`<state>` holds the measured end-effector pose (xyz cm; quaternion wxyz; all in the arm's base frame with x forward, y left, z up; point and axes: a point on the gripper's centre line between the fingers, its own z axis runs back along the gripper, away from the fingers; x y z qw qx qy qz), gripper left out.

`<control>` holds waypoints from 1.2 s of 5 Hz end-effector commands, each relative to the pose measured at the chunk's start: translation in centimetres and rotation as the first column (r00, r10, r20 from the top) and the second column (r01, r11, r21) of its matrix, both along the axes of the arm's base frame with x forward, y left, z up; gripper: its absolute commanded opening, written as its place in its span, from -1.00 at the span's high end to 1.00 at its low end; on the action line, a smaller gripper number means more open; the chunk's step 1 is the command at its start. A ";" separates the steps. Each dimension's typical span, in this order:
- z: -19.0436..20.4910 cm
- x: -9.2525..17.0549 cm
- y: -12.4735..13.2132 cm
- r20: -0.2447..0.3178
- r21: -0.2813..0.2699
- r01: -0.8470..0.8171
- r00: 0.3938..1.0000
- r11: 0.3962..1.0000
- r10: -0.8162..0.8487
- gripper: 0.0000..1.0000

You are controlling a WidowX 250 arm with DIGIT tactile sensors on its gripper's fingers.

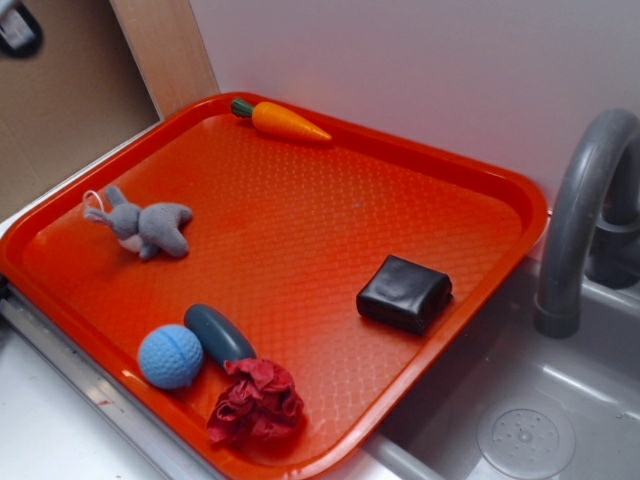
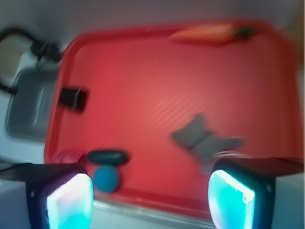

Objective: Grab the blue ball.

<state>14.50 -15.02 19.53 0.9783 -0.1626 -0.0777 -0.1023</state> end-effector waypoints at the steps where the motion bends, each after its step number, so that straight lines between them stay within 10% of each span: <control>1: -3.7 -1.2 -5.6 -0.132 -0.139 0.098 0.984 0.985 -0.117 -1.00; 6: -13.5 -5.3 -9.8 -0.425 -0.105 0.266 0.859 0.958 -0.285 -1.00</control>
